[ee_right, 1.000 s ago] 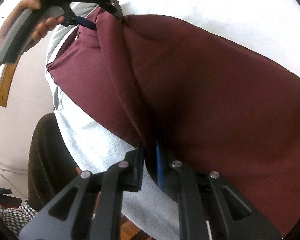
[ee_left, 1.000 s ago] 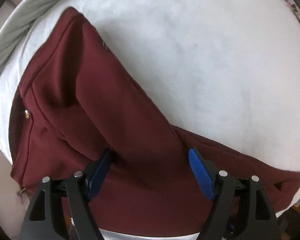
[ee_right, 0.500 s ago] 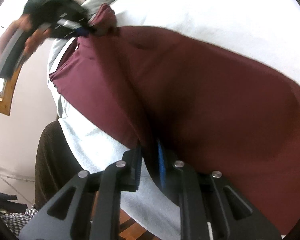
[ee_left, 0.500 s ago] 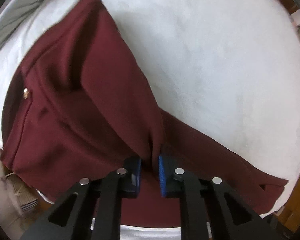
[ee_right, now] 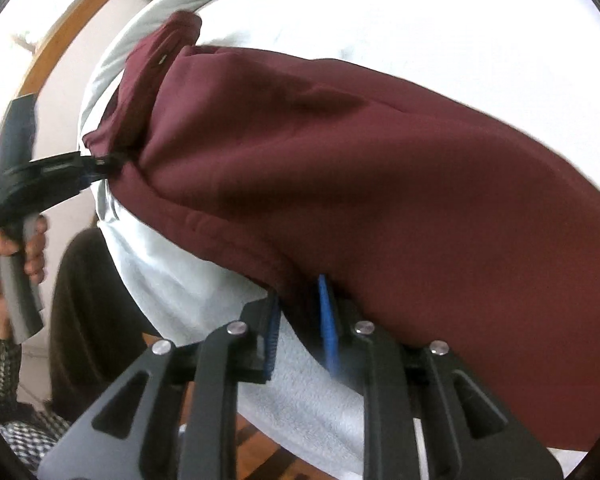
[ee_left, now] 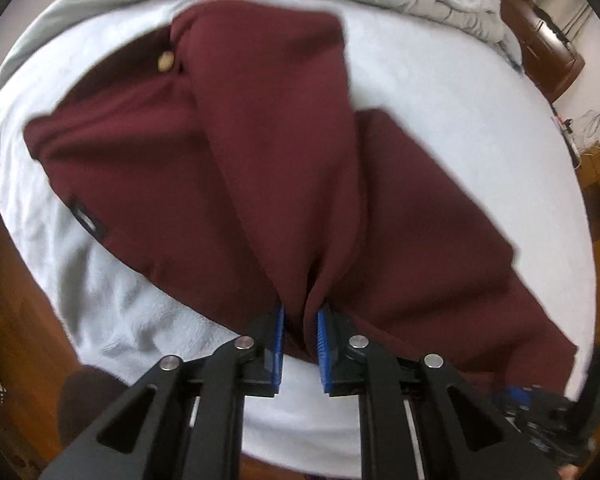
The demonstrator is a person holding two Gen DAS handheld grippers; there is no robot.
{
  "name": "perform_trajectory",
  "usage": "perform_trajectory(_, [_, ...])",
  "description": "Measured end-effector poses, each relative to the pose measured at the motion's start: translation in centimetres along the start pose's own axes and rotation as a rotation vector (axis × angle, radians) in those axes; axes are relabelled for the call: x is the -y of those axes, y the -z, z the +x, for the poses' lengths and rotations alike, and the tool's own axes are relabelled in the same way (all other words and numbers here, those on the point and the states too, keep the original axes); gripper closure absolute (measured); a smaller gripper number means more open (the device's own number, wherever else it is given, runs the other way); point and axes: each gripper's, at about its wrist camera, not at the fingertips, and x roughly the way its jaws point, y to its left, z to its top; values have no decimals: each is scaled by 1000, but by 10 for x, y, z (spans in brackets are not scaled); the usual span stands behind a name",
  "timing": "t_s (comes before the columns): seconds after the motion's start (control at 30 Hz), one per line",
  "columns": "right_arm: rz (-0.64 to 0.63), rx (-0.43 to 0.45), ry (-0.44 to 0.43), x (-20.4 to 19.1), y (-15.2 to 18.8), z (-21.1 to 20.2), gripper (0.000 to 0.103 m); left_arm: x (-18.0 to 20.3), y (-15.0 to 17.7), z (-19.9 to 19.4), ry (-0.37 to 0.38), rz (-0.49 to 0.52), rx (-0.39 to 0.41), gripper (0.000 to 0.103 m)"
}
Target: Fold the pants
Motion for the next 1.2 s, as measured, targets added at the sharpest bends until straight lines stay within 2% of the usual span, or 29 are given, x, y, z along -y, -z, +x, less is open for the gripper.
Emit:
perform_trajectory(0.07, [-20, 8, 20, -5, -1, -6, 81, -2, -4, 11, 20, -4, 8, 89])
perform_trajectory(0.2, [-19, 26, 29, -6, -4, -15, 81, 4, -1, -4, 28, 26, 38, 88])
perform_trajectory(0.3, [-7, 8, 32, -7, -3, -18, 80, -2, 7, -5, 43, 16, 45, 87])
perform_trajectory(0.37, [-33, 22, 39, -9, 0, -28, 78, -6, -6, -11, 46, 13, 47, 86])
perform_trajectory(0.4, [-41, 19, 48, -11, 4, -30, 73, -9, -4, -13, 44, 19, 52, 86])
perform_trajectory(0.47, [-35, 10, 53, -11, 7, -26, 71, -5, -3, -14, 37, 34, 60, 84])
perform_trajectory(0.53, [14, -33, 3, -8, 9, -11, 66, -6, -4, -8, 48, 27, 61, 83])
perform_trajectory(0.6, [53, -82, 8, -2, 14, 7, 65, -8, -4, -3, 67, 11, 53, 80])
perform_trajectory(0.63, [50, -77, 13, -6, 14, 8, 65, -9, -9, -2, 79, 5, 45, 80])
perform_trajectory(0.73, [5, -103, 12, -17, 9, -6, 58, -24, -16, -7, 153, -22, 17, 76])
perform_trajectory(0.8, [-28, -73, -20, -26, 0, -28, 43, -38, -21, -19, 204, -42, 12, 69])
perform_trajectory(0.87, [-51, -12, -79, -37, -19, -52, 34, -52, -24, -33, 242, -48, 19, 61])
perform_trajectory(0.93, [-31, 28, -179, -47, -49, -60, 33, -63, -28, -45, 251, -43, 45, 62])
perform_trajectory(0.97, [-29, 35, -208, -52, -61, -59, 33, -71, -32, -53, 229, -42, 78, 61])
perform_trajectory(1.07, [-50, 35, -222, -80, -119, -34, 34, -99, -45, -67, 232, -75, 125, 60])
perform_trajectory(1.2, [-22, -8, -252, -111, -197, 17, 34, -122, -67, -57, 123, -104, 168, 58])
